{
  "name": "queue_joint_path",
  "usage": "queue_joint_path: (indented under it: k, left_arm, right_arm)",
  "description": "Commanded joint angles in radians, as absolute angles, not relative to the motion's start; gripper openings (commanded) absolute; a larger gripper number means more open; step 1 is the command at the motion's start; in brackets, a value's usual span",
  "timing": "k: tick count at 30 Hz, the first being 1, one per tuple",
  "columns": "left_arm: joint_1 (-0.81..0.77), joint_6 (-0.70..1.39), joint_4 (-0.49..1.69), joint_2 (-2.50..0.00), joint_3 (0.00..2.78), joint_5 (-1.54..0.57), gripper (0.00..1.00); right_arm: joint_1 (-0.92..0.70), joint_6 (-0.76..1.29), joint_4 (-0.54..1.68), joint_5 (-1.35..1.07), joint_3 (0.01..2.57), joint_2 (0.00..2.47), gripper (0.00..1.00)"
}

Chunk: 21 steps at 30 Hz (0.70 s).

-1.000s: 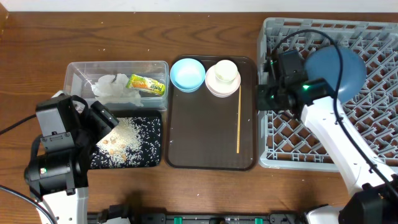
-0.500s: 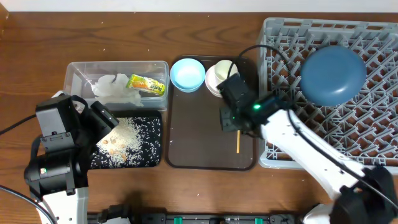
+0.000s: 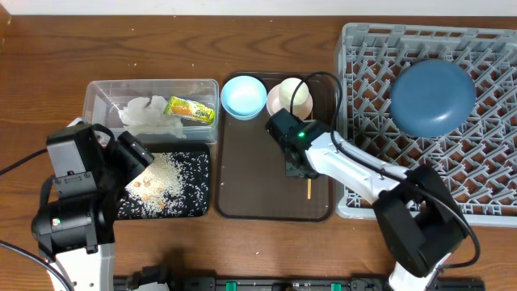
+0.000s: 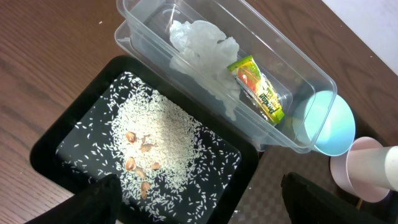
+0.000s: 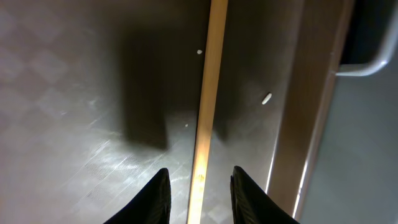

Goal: Sort waste into correct bins and load items into the dishwasher rack
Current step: 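Reach the right gripper back to the remaining chopstick and grasp it, then carry the second chopstick with the right gripper into the rack and release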

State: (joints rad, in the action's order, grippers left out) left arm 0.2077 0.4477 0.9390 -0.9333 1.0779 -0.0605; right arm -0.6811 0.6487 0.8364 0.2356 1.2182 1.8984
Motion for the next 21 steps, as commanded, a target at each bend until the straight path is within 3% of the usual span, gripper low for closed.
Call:
queue_joint_path:
  k: [1, 7, 15, 21]
  left_arm:
    - [0.212, 0.443, 0.942, -0.934, 1.089, -0.048, 0.85]
    - [0.212, 0.443, 0.942, -0.934, 1.089, -0.048, 0.85]
    - [0.212, 0.443, 0.942, -0.934, 1.089, -0.048, 0.85]
    - [0.212, 0.443, 0.942, -0.934, 1.089, -0.048, 0.85]
  right_arm:
    - [-0.688, 0.677, 0.834, 0.258, 1.214, 1.919, 0.29]
    - [-0.687, 0.702, 0.801, 0.249, 1.204, 1.957, 0.25]
    - [-0.688, 0.699, 0.778, 0.220, 1.194, 1.973, 0.02]
    - [-0.679, 0.699, 0.819, 0.245, 1.202, 1.934, 0.01]
